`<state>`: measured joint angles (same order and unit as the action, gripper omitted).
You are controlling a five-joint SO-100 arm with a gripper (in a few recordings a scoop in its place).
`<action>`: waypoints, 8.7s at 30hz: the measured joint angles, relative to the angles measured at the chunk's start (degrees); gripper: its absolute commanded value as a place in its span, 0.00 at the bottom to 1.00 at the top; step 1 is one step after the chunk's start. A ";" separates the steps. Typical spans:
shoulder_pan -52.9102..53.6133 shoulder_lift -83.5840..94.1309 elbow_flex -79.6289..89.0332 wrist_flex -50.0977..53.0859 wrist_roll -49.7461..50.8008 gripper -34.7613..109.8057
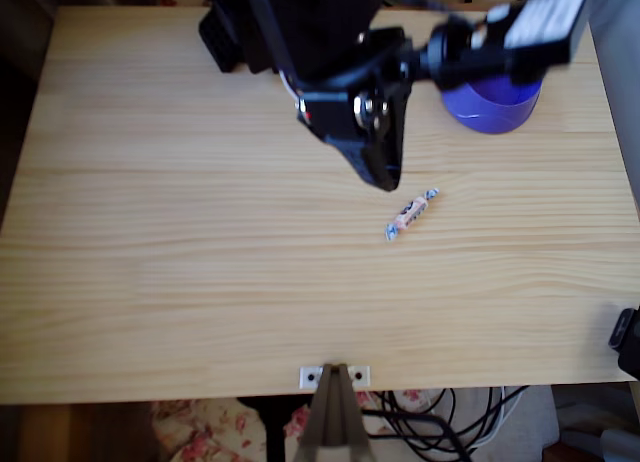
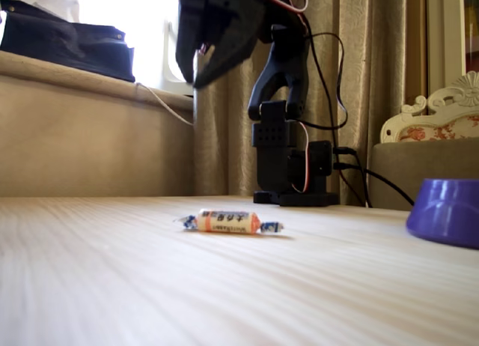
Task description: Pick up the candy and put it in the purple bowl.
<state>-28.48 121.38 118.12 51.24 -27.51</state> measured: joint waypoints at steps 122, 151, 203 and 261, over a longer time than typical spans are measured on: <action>-8.70 -39.20 -13.97 -7.65 -67.32 0.33; -9.05 -45.18 -17.40 -8.00 -73.83 0.25; -46.76 -18.63 -21.80 5.54 11.69 0.26; 33.31 21.71 24.35 5.54 27.69 0.24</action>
<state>4.83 143.09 142.47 56.78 0.18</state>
